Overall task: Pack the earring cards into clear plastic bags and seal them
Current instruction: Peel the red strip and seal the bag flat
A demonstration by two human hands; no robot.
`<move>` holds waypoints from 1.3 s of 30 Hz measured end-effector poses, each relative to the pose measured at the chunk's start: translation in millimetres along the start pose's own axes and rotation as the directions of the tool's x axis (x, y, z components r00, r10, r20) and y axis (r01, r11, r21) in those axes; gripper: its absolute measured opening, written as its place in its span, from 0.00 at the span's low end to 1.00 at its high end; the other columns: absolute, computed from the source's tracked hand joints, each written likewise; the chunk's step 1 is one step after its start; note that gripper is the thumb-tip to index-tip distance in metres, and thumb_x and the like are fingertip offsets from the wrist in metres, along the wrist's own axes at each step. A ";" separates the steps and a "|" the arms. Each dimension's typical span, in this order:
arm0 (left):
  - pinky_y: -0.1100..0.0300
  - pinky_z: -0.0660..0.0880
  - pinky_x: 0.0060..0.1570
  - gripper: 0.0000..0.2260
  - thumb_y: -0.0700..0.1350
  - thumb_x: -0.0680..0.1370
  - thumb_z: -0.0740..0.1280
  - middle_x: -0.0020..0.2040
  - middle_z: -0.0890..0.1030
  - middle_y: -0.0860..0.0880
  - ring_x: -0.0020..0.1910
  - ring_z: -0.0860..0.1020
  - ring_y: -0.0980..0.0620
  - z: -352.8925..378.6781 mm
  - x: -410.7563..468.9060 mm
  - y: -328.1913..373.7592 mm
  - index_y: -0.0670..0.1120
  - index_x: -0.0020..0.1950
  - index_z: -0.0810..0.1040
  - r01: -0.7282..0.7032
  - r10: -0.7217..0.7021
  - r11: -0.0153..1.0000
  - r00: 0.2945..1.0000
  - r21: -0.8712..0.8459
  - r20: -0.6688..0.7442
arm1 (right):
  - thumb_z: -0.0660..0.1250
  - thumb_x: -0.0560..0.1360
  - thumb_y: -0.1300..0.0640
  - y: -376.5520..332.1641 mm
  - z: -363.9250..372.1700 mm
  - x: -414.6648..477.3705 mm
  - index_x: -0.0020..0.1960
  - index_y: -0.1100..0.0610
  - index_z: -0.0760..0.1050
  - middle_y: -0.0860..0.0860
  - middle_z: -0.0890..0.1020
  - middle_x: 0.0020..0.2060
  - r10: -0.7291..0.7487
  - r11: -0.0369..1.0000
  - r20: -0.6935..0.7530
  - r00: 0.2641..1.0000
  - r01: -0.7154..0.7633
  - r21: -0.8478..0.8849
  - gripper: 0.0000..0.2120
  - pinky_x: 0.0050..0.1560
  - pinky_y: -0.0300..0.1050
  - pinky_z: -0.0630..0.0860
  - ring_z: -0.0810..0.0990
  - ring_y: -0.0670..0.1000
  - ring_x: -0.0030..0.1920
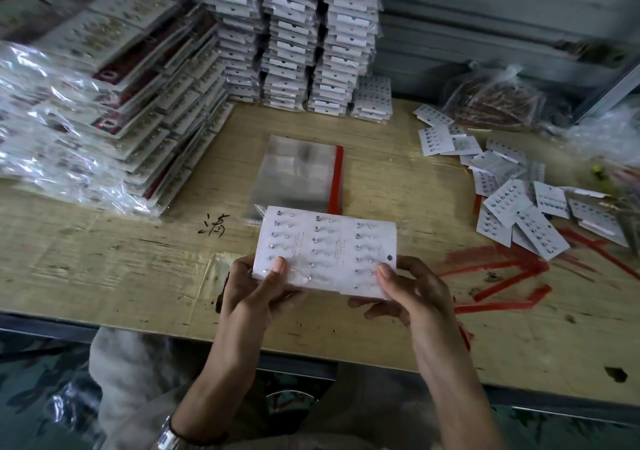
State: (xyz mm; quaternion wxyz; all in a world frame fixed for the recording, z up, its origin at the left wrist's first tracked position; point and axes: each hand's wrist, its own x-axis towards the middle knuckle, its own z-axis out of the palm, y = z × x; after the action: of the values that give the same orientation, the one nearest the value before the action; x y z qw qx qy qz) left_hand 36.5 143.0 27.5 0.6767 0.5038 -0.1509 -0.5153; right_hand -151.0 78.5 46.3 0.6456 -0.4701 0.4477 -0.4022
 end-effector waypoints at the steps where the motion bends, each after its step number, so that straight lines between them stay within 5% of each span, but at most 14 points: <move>1: 0.59 0.81 0.44 0.22 0.49 0.72 0.70 0.58 0.82 0.40 0.55 0.84 0.44 -0.3 1.2 0.7 0.37 0.60 0.71 0.004 -0.004 1.000 1.000 -0.015 0.006 | 0.72 0.74 0.54 0.8 -1.3 1.1 0.53 0.58 0.79 0.57 0.85 0.51 0.003 0.999 0.002 1.000 -0.003 0.037 0.11 0.33 0.44 0.81 0.85 0.64 0.42; 5: 0.58 0.82 0.42 0.16 0.52 0.77 0.70 0.56 0.84 0.41 0.53 0.84 0.45 -0.9 2.5 0.3 0.40 0.52 0.72 -0.014 0.015 0.999 1.000 -0.046 0.006 | 0.62 0.77 0.55 3.8 -4.3 3.8 0.55 0.66 0.75 0.63 0.84 0.51 0.016 0.985 0.035 0.999 -0.022 0.170 0.14 0.34 0.45 0.82 0.84 0.67 0.39; 7: 0.57 0.82 0.44 0.24 0.60 0.73 0.73 0.56 0.85 0.43 0.54 0.84 0.45 1.4 -1.1 2.2 0.41 0.54 0.73 -0.069 0.069 0.997 0.998 0.020 0.015 | 0.59 0.78 0.55 3.9 -4.4 4.3 0.54 0.66 0.74 0.63 0.85 0.48 0.005 0.988 0.011 1.000 -0.007 0.156 0.15 0.33 0.45 0.82 0.85 0.66 0.37; 9: 0.59 0.82 0.44 0.32 0.64 0.63 0.79 0.54 0.85 0.48 0.53 0.85 0.48 4.6 -4.1 2.1 0.46 0.56 0.75 -0.164 0.162 0.969 0.986 0.186 0.025 | 0.58 0.81 0.47 3.8 -2.1 2.5 0.58 0.62 0.76 0.58 0.86 0.48 -0.025 0.999 -0.010 1.000 0.026 0.043 0.19 0.34 0.44 0.82 0.86 0.62 0.39; 12: 0.57 0.82 0.43 0.33 0.54 0.58 0.83 0.54 0.85 0.49 0.52 0.85 0.49 9.7 -5.9 -2.6 0.46 0.56 0.72 -0.260 0.274 0.923 0.962 0.285 -0.010 | 0.62 0.71 0.28 3.2 5.5 -1.7 0.61 0.46 0.76 0.40 0.85 0.50 -0.072 0.943 -0.003 0.997 0.067 -0.327 0.28 0.41 0.39 0.81 0.85 0.44 0.48; 15: 0.53 0.83 0.46 0.33 0.50 0.59 0.84 0.54 0.85 0.47 0.52 0.85 0.47 14.8 -6.6 -7.5 0.46 0.55 0.70 -0.304 0.322 0.909 0.947 0.285 -0.018 | 0.76 0.64 0.35 4.4 15.2 -1.4 0.62 0.51 0.73 0.42 0.84 0.53 -0.140 0.905 0.016 0.990 0.134 -0.403 0.34 0.53 0.41 0.79 0.83 0.41 0.54; 19: 0.59 0.82 0.44 0.31 0.48 0.63 0.83 0.54 0.85 0.47 0.51 0.85 0.47 17.4 -7.6 -4.3 0.44 0.57 0.69 -0.267 0.278 0.934 0.961 0.236 -0.013 | 0.79 0.66 0.47 5.8 19.9 -0.1 0.58 0.52 0.75 0.43 0.86 0.50 -0.207 0.921 -0.045 0.977 0.180 -0.345 0.25 0.49 0.34 0.79 0.84 0.42 0.51; 22: 0.57 0.82 0.44 0.24 0.44 0.69 0.79 0.55 0.85 0.43 0.52 0.85 0.43 13.1 -5.5 -0.1 0.42 0.57 0.69 -0.195 0.196 0.972 0.981 0.135 0.007 | 0.77 0.68 0.45 6.6 20.1 -1.1 0.55 0.49 0.75 0.39 0.85 0.45 -0.179 0.922 -0.038 0.983 0.154 -0.354 0.19 0.41 0.29 0.77 0.84 0.38 0.44; 25: 0.56 0.82 0.44 0.16 0.44 0.74 0.75 0.52 0.85 0.42 0.52 0.84 0.43 7.7 -1.0 4.4 0.41 0.53 0.70 -0.103 0.104 0.991 0.995 0.090 -0.008 | 0.74 0.72 0.43 3.6 15.7 1.0 0.48 0.52 0.78 0.48 0.85 0.37 -0.147 0.952 -0.045 0.988 0.129 -0.277 0.14 0.31 0.34 0.74 0.83 0.44 0.34; 28: 0.58 0.82 0.40 0.17 0.50 0.71 0.72 0.48 0.86 0.45 0.50 0.85 0.44 3.7 4.1 9.2 0.41 0.52 0.71 -0.036 0.037 0.998 0.999 0.049 -0.025 | 0.66 0.74 0.42 2.3 7.9 3.5 0.51 0.47 0.77 0.44 0.85 0.37 -0.167 0.950 -0.030 0.986 0.152 -0.271 0.11 0.31 0.36 0.75 0.83 0.47 0.34; 30: 0.60 0.81 0.37 0.19 0.52 0.71 0.71 0.49 0.86 0.45 0.48 0.86 0.46 1.6 5.6 11.6 0.41 0.54 0.72 -0.017 0.017 1.000 1.000 0.018 -0.024 | 0.65 0.71 0.33 3.9 0.0 5.2 0.65 0.46 0.68 0.35 0.83 0.43 -0.171 0.935 0.026 0.985 0.170 -0.313 0.28 0.38 0.28 0.76 0.83 0.40 0.45; 32: 0.61 0.80 0.35 0.19 0.53 0.71 0.71 0.46 0.87 0.46 0.44 0.86 0.49 0.1 6.7 11.6 0.41 0.52 0.72 -0.018 0.019 0.999 0.999 0.030 -0.026 | 0.67 0.59 0.22 5.0 -6.3 8.2 0.76 0.43 0.48 0.33 0.76 0.61 -0.151 0.898 0.128 0.980 0.190 -0.396 0.55 0.55 0.28 0.73 0.75 0.33 0.60; 35: 0.59 0.81 0.33 0.12 0.51 0.73 0.70 0.43 0.86 0.45 0.42 0.86 0.48 1.0 9.8 9.2 0.43 0.46 0.75 0.024 -0.024 1.000 0.999 0.014 -0.040 | 0.78 0.57 0.34 8.8 -9.4 10.4 0.78 0.42 0.38 0.45 0.62 0.77 -0.212 0.907 0.302 0.929 0.302 -0.292 0.65 0.73 0.44 0.65 0.63 0.46 0.76; 39: 0.55 0.82 0.34 0.21 0.58 0.82 0.55 0.47 0.87 0.42 0.44 0.86 0.43 3.5 11.5 11.2 0.42 0.59 0.76 0.088 -0.088 0.996 0.996 0.012 0.009 | 0.78 0.66 0.52 9.1 -0.6 9.6 0.76 0.54 0.55 0.49 0.74 0.67 -0.357 0.890 0.183 0.916 0.393 -0.233 0.47 0.58 0.49 0.80 0.73 0.51 0.69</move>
State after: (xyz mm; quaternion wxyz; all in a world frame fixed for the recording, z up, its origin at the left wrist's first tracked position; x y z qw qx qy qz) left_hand 44.9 130.9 34.8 0.6497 0.5116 -0.1347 -0.5459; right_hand -148.0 71.5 35.5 0.5159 -0.6558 0.3532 -0.4231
